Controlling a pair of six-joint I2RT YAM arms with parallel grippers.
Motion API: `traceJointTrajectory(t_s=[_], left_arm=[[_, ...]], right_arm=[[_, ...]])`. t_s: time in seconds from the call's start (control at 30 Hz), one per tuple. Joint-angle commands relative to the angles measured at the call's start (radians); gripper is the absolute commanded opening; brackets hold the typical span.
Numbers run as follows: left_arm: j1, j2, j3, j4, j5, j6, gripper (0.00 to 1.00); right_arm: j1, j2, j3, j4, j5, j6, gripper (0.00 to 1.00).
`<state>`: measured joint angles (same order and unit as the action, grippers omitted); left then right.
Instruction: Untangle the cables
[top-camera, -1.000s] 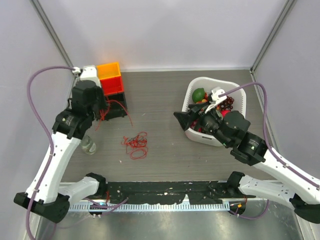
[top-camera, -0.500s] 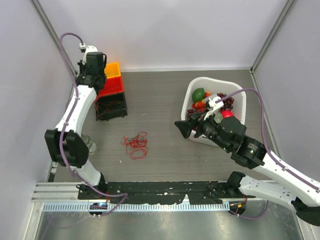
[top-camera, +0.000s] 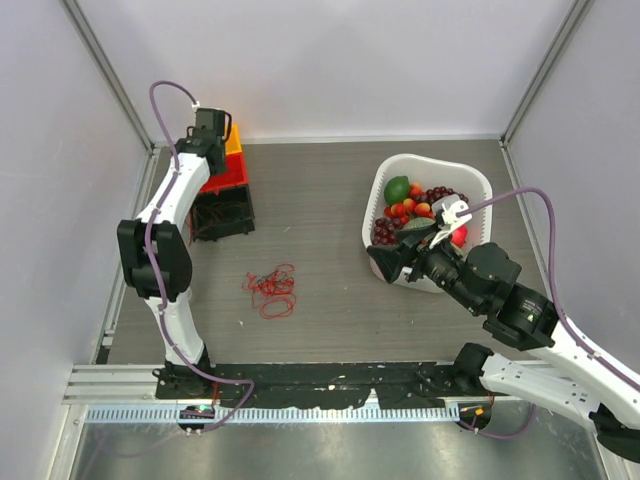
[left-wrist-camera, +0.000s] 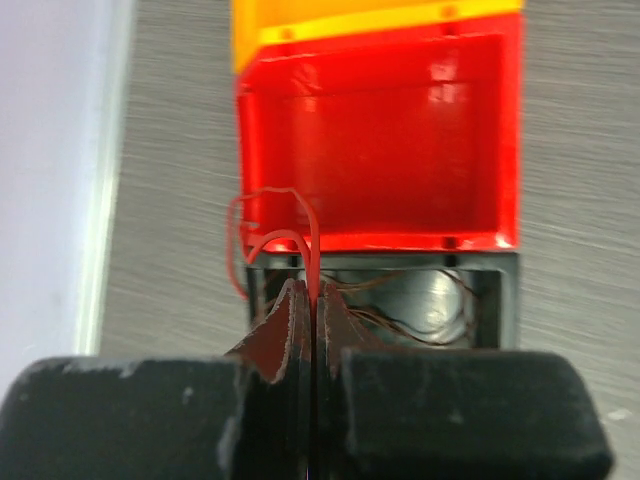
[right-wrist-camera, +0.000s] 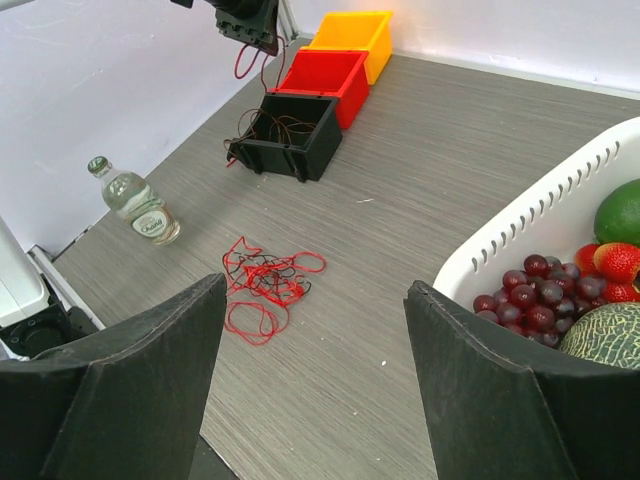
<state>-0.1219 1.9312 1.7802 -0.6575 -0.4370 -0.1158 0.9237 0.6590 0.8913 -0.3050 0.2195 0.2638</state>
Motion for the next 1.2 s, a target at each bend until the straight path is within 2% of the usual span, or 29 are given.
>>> traceJointTrajectory(t_s=[0.0, 0.2, 0.27, 0.37, 0.5, 0.63, 0.83, 1.03, 1.17], left_arm=[[0.007, 0.011, 0.048, -0.027, 0.230, -0.053, 0.00], [0.056, 0.115, 0.132, -0.086, 0.432, -0.042, 0.00], [0.082, 0.169, 0.171, -0.108, 0.573, -0.059, 0.00], [0.117, 0.224, 0.211, -0.099, 0.700, -0.113, 0.00], [0.185, 0.293, 0.258, -0.076, 0.805, -0.162, 0.00], [0.215, 0.363, 0.323, -0.067, 0.851, -0.226, 0.00], [0.217, 0.457, 0.426, -0.068, 0.816, -0.355, 0.00], [0.180, 0.505, 0.481, -0.122, 0.556, -0.420, 0.00], [0.160, 0.500, 0.467, -0.091, 0.449, -0.447, 0.00]], right_arm=[[0.003, 0.001, 0.020, 0.001, 0.012, -0.023, 0.77], [0.004, -0.010, 0.018, 0.000, -0.005, -0.017, 0.77], [0.003, -0.018, 0.018, -0.003, -0.005, -0.017, 0.77], [0.003, -0.025, 0.020, -0.019, 0.001, -0.018, 0.77], [0.003, -0.025, 0.018, -0.026, 0.004, -0.018, 0.77], [0.003, -0.019, 0.009, -0.025, 0.003, -0.015, 0.77], [0.003, 0.008, 0.005, -0.006, -0.002, -0.014, 0.77], [0.003, 0.037, -0.002, 0.015, -0.011, -0.011, 0.77], [0.000, 0.057, -0.003, 0.026, -0.017, -0.005, 0.77]])
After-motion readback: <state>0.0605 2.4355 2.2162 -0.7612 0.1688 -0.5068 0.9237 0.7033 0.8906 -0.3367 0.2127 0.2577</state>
